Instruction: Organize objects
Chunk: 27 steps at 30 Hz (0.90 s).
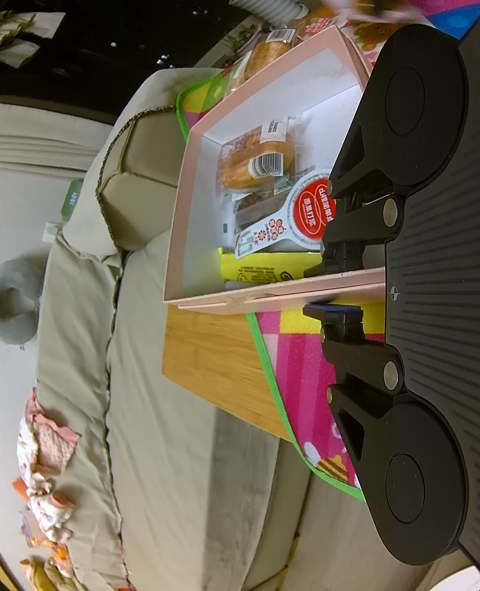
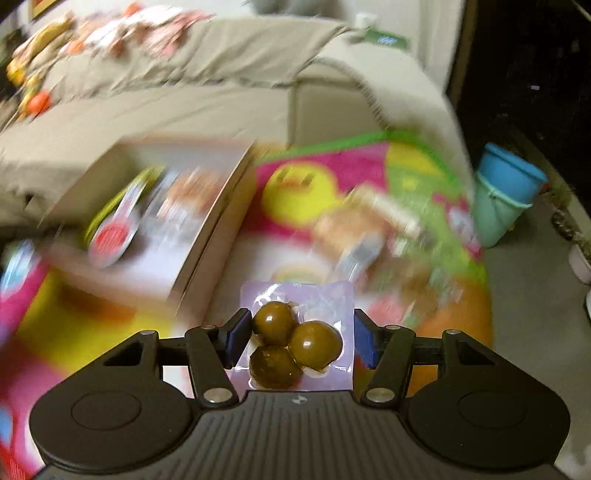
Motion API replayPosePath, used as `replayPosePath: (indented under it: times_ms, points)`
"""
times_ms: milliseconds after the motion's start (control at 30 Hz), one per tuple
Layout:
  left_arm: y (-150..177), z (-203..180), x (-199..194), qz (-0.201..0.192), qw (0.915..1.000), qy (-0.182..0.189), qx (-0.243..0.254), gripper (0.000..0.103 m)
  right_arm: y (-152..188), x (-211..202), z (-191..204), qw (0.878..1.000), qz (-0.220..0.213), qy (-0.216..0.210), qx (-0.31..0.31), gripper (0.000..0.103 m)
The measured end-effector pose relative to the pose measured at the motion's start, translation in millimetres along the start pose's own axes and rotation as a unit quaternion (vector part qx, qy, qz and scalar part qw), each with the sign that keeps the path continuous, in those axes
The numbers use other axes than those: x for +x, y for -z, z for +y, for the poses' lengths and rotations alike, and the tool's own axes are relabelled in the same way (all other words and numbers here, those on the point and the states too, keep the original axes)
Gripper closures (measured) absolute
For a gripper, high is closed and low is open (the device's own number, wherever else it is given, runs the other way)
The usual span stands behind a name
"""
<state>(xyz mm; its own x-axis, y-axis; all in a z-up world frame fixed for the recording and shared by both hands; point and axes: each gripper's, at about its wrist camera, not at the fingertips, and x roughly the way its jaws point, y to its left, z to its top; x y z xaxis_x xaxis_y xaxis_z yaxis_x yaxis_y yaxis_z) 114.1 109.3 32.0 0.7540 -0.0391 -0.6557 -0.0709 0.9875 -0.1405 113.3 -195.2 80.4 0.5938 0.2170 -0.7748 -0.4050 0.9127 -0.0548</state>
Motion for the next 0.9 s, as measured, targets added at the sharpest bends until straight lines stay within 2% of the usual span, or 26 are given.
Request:
replayPosePath:
  times_ms: [100, 133, 167, 200, 267, 333, 367, 433, 533, 633, 700, 767, 900]
  points:
    - [-1, 0, 0, 0.003, 1.0000, -0.001, 0.000, 0.088, 40, -13, 21, 0.999, 0.010, -0.036, -0.029, 0.043]
    - [-1, 0, 0, 0.004, 1.0000, -0.001, 0.000, 0.088, 48, -16, 25, 0.999, 0.009, -0.035, -0.035, 0.037]
    - [-1, -1, 0, 0.005, 1.0000, -0.002, 0.002, 0.088, 59, -19, 30, 0.999, 0.007, -0.029, -0.041, 0.027]
    - [-1, -1, 0, 0.006, 1.0000, -0.003, 0.004, 0.088, 67, -22, 35, 0.999, 0.005, -0.017, -0.048, 0.023]
    - [-1, -1, 0, 0.008, 0.9999, -0.004, 0.009, 0.088, 81, -26, 40, 0.998, -0.003, 0.018, -0.060, 0.021]
    - [0, -1, 0, 0.008, 0.9999, -0.002, 0.010, 0.088, 90, -28, 38, 0.999, -0.003, 0.015, -0.039, 0.020]
    - [0, 0, -1, 0.007, 0.9999, -0.001, 0.009, 0.088, 94, -29, 35, 1.000, -0.003, 0.011, -0.023, 0.016]
    - [1, 2, -1, 0.005, 1.0000, 0.002, 0.005, 0.087, 100, -26, 31, 1.000, 0.000, 0.010, 0.015, 0.011]
    - [2, 2, -2, 0.005, 1.0000, 0.003, 0.006, 0.087, 104, -22, 25, 0.997, 0.006, 0.016, 0.077, 0.009]
    - [2, 0, -2, 0.008, 0.9999, -0.001, 0.010, 0.087, 102, -22, 29, 0.994, -0.019, 0.011, 0.109, 0.005]
    - [2, -1, -2, 0.008, 0.9999, -0.003, 0.009, 0.087, 100, -18, 34, 0.993, -0.036, 0.024, 0.113, 0.005]
    - [2, -1, -2, 0.009, 0.9999, -0.002, 0.009, 0.087, 97, -11, 38, 0.993, -0.032, 0.035, 0.110, 0.005]
    - [2, -1, -2, 0.009, 0.9999, -0.001, 0.009, 0.087, 99, -12, 40, 0.995, -0.036, 0.070, 0.059, 0.004]
